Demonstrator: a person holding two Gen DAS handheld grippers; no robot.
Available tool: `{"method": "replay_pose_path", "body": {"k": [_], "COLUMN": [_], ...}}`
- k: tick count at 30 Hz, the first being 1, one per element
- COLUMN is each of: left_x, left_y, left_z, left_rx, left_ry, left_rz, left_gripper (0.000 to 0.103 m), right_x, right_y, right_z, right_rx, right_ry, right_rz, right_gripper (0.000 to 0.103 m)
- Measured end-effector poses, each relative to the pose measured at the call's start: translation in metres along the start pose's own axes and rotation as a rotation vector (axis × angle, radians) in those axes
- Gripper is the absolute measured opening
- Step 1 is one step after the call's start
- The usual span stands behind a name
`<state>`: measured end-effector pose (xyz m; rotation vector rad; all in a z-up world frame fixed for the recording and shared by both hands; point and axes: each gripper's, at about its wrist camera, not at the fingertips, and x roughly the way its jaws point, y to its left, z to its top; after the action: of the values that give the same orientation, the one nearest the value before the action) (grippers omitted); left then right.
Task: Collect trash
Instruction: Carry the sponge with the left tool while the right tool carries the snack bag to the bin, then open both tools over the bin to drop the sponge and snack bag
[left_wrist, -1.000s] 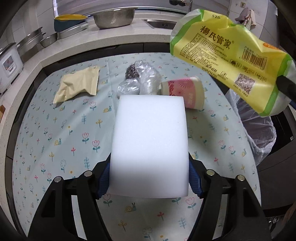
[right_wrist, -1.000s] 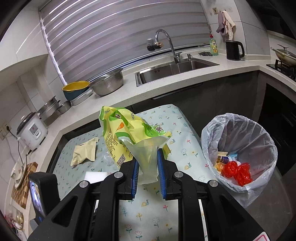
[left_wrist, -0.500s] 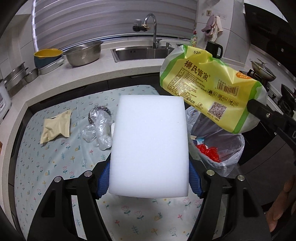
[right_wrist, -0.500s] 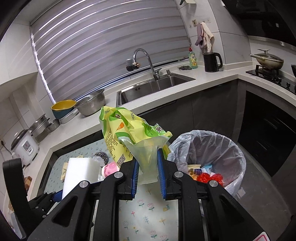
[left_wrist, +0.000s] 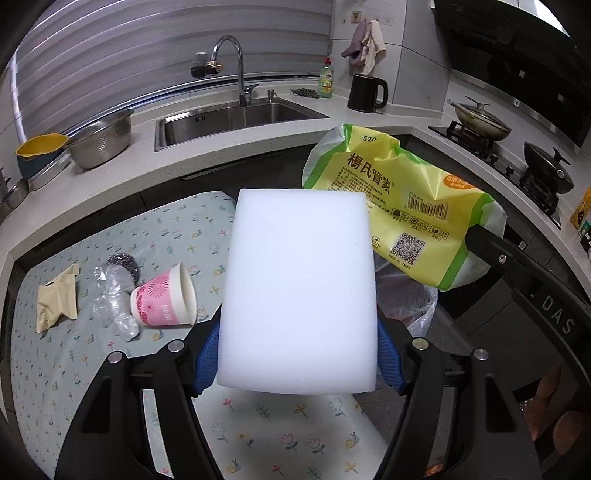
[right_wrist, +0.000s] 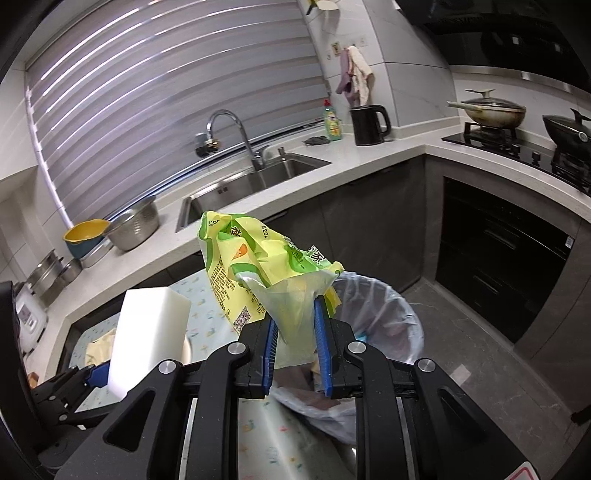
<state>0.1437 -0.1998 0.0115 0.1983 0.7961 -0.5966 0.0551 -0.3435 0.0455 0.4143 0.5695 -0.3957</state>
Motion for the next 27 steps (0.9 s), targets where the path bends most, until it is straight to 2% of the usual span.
{"method": "replay_pose_path", "body": {"k": [12, 22, 27], "left_x": [0.06, 0.095, 0.107], "left_y": [-0.04, -0.054, -0.055], "left_z": [0.023, 0.026, 0.024], "left_rx": [0.061, 0.098, 0.103], "left_ry": [0.031, 0.055, 0.067], "left_rz": [-0.087, -0.12, -0.118], "left_gripper": [0.066, 0.066, 0.068], "right_x": [0.041, 0.074, 0.083], "right_y": [-0.047, -0.06, -0.059], "right_z": [-0.004, -0.009, -0.011], "right_rx": [0.042, 0.05, 0.052], "right_ry": [0.054, 0.101, 0.115], "right_rz": [-0.093, -0.123, -0.129], "right_gripper": [0.018, 0.018, 0.024]}}
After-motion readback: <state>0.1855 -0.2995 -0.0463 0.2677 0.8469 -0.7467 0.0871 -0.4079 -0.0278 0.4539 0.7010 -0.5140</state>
